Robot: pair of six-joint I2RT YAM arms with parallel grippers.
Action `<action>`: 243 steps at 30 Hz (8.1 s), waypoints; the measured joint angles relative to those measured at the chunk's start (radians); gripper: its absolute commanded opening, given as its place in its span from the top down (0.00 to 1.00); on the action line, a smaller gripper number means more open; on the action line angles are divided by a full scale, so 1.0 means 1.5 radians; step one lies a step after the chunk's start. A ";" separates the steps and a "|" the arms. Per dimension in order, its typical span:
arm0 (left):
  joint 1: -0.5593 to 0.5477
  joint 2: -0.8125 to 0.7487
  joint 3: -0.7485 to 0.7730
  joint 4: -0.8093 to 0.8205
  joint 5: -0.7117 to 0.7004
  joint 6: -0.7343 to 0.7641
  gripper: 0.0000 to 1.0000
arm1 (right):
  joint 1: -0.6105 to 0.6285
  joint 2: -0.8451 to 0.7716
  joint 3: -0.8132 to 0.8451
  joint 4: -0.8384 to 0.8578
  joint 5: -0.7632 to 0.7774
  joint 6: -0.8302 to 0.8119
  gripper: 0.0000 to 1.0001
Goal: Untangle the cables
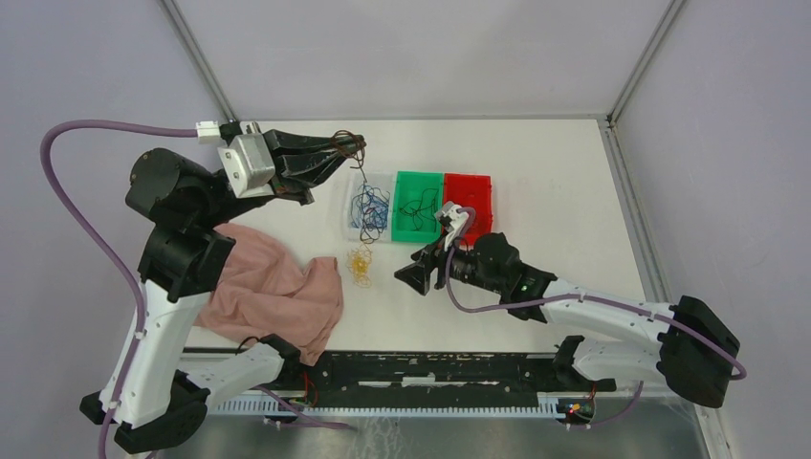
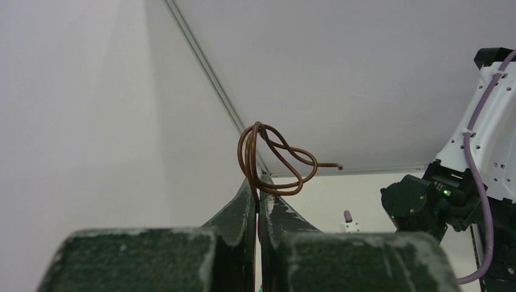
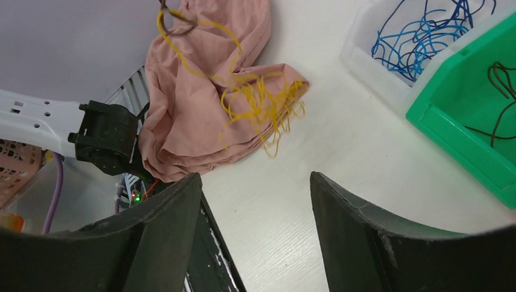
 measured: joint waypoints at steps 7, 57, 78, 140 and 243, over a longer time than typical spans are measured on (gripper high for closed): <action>0.000 -0.001 0.008 -0.008 0.000 0.000 0.97 | 0.000 0.056 0.050 0.007 -0.010 -0.001 0.38; -0.001 -0.010 0.163 0.047 -0.152 0.154 0.97 | -0.001 -0.171 -0.127 -0.200 0.152 0.063 0.28; -0.001 -0.063 -0.051 -0.030 0.048 -0.042 0.97 | -0.001 -0.012 0.211 -0.061 -0.019 -0.006 0.36; -0.045 0.217 -0.111 0.039 0.048 -0.038 0.97 | -0.157 -0.169 0.129 -0.436 0.510 0.020 0.24; 0.337 0.634 0.375 -0.428 -0.052 -0.038 0.01 | -0.199 0.350 0.484 -0.434 0.107 -0.234 0.22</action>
